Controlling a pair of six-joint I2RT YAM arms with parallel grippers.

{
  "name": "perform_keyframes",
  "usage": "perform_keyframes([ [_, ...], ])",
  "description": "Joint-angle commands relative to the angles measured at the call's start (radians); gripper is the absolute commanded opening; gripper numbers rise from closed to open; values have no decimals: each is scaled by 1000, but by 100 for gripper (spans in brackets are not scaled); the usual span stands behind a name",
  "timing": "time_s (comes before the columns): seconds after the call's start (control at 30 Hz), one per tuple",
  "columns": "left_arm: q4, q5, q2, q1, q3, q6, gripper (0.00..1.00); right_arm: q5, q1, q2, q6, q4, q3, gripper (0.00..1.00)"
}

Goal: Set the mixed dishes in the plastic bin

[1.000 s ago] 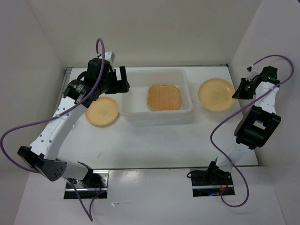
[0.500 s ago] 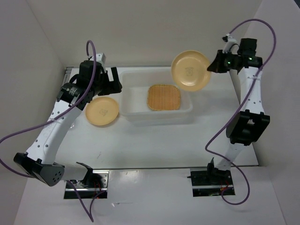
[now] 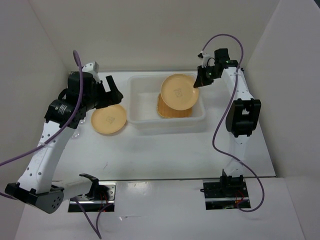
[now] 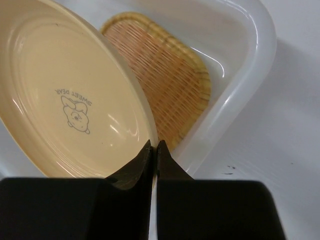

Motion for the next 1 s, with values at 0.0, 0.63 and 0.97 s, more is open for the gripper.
perform_keyframes([
  [0.0,-9,22,-72,5,-48,-49,100,56,28,33,-38,-17,33,0],
  [0.63,-46,31,-122,14,-77,-105,100,284,148,133,-37,42,38,1],
  [0.97,-28,40,-133,14,-128,-105,100,456,148,114,3,82,47,38],
])
